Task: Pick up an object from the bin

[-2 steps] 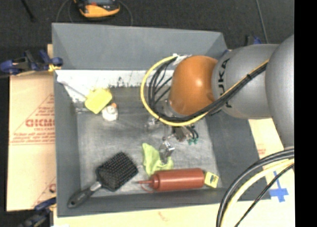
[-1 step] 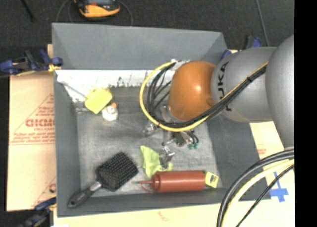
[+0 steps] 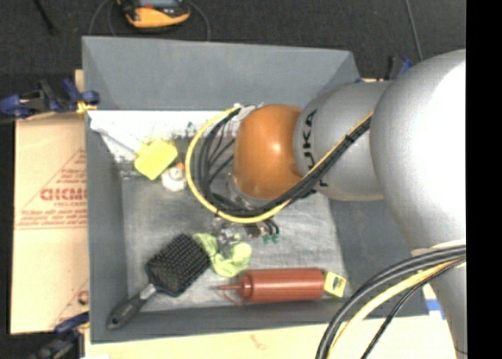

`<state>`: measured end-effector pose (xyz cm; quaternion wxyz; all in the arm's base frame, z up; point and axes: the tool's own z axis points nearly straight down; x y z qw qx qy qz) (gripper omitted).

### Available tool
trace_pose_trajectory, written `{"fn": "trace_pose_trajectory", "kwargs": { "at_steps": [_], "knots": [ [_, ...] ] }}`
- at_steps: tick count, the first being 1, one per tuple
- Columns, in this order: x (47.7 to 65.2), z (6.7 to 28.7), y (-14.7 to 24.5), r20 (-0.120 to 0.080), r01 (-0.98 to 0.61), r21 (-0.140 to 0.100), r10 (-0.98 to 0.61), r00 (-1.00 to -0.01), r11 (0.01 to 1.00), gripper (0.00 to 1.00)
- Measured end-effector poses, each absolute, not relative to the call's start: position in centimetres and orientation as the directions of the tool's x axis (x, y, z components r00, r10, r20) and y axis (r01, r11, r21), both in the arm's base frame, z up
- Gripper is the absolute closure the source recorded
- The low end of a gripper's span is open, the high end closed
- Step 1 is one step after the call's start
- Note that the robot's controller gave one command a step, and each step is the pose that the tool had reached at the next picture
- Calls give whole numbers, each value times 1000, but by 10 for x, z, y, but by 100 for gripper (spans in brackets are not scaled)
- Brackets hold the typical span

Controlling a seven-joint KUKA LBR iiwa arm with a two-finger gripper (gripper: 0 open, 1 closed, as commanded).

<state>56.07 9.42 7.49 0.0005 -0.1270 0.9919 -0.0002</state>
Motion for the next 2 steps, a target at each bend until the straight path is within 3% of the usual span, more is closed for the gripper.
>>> {"fn": "trace_pose_trajectory", "kwargs": {
  "at_steps": [1,2],
  "knots": [
    [561,75,94,-1,-251,0,-251,-968,968,100],
    [571,260,90,-14,-202,-2,-202,-979,979,100]
  ]
}}
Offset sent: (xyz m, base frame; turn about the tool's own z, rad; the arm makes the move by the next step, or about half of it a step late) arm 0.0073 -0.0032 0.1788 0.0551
